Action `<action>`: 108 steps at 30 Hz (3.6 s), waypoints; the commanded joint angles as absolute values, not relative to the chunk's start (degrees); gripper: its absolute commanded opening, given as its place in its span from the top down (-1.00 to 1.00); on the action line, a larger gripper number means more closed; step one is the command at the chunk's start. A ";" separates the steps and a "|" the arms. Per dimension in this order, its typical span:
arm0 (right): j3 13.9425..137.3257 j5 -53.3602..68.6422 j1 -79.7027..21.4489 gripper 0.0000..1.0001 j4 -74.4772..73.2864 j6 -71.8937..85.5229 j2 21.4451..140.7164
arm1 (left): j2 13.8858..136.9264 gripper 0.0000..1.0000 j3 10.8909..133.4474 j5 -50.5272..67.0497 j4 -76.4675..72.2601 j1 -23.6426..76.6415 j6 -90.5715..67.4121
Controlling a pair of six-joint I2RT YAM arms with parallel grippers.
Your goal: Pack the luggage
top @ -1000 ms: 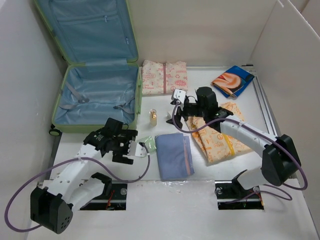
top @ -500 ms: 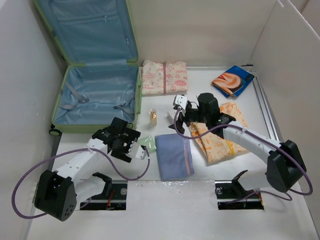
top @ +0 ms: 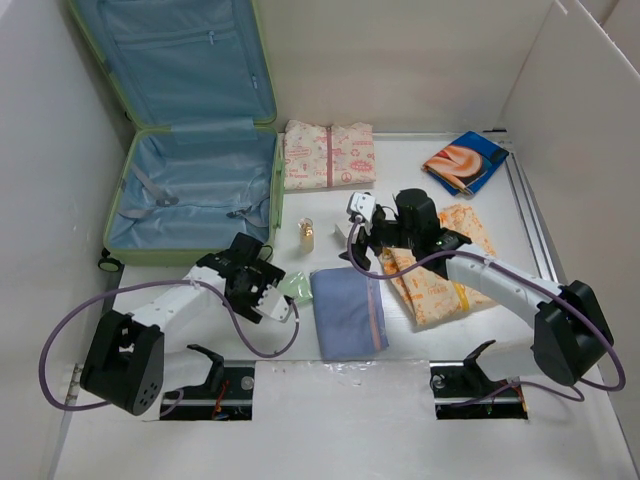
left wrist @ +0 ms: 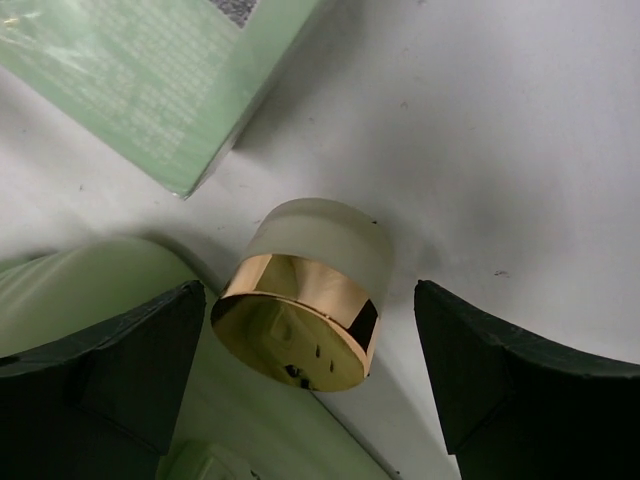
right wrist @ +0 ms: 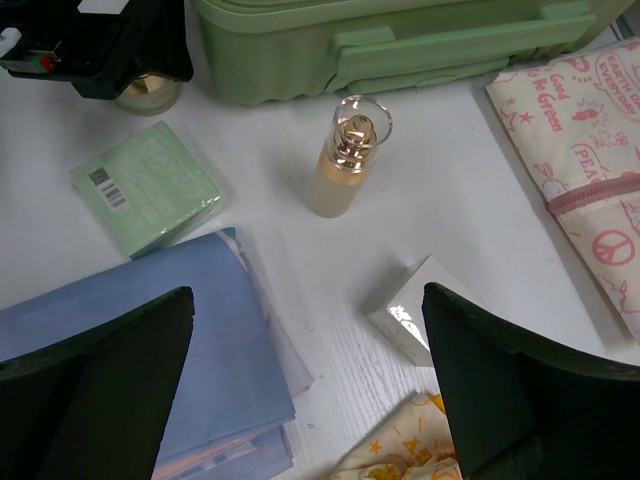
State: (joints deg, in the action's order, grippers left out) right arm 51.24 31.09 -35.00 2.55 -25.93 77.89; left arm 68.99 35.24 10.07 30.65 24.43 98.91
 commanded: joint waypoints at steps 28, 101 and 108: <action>55.45 28.48 -35.16 -1.00 2.37 -25.40 74.27 | 68.02 1.00 63.00 25.92 48.60 24.61 66.12; 64.26 30.32 -17.75 -1.00 7.21 -16.44 86.32 | 103.54 -0.77 103.29 38.58 45.07 15.53 51.12; 57.06 30.32 -20.38 -1.00 7.21 -16.44 79.21 | 99.58 -0.91 87.20 34.01 41.14 23.38 53.90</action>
